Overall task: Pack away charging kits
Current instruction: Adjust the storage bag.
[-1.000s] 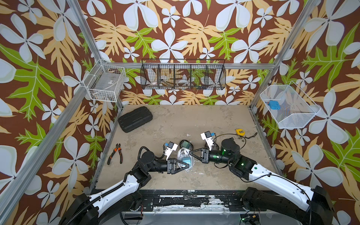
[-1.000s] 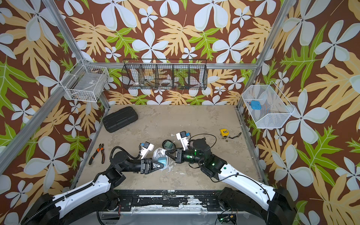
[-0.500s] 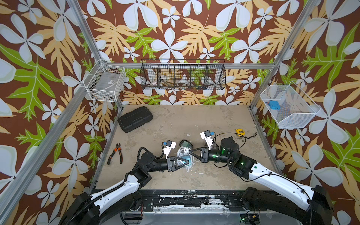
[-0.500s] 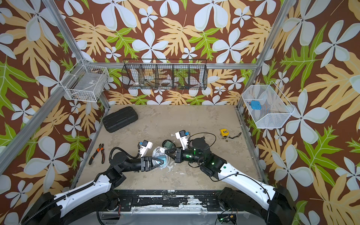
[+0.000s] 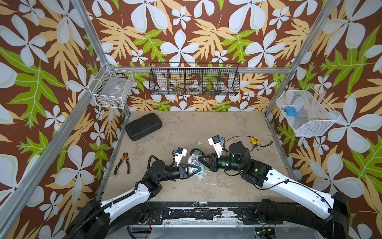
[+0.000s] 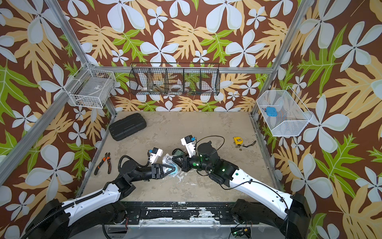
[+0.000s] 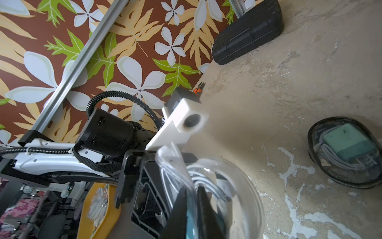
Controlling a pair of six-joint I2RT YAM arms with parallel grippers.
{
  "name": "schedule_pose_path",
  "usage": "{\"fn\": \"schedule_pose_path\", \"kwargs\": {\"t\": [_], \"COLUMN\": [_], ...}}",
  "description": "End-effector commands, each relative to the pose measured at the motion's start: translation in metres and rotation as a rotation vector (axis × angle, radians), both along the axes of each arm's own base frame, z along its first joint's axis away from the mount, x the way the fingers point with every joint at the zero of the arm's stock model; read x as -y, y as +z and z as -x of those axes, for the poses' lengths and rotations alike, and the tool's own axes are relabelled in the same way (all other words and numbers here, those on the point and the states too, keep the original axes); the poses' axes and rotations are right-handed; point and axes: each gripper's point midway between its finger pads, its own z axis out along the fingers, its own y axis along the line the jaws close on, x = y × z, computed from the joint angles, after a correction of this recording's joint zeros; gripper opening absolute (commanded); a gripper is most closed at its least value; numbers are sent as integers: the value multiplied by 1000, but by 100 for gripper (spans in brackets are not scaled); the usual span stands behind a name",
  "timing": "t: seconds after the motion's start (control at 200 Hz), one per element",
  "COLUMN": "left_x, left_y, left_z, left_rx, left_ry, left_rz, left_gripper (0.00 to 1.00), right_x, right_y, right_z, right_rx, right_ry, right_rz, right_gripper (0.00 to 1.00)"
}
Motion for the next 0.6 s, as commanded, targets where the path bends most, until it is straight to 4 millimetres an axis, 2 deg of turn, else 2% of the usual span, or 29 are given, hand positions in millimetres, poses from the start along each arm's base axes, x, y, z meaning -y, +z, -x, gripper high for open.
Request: {"fn": "schedule_pose_path", "kwargs": {"t": [0.0,0.09,0.17,0.265,0.325,0.596], "left_x": [-8,-16,-22,-24,-25,-19], "left_y": [2,-4,-7,-7,-5,2], "left_z": [-31,-41,-50,-58,-62,-66], "left_rx": [-140,-223,-267,-292,-295,-301], "left_ry": [172,254,314,363,383,373], "left_rz": [36,55,57,41,25,15], "left_gripper": [12,12,13,13,13,14], "right_x": [16,32,35,26,19,10], "right_y": [-7,-10,-25,-39,-41,-42], "right_z": [7,8,11,19,23,11], "right_rx": [62,94,102,144,176,237], "right_ry": [-12,-64,-73,-68,-64,-83], "right_rz": [91,104,156,242,269,290], "right_gripper": [30,34,34,30,30,30]}}
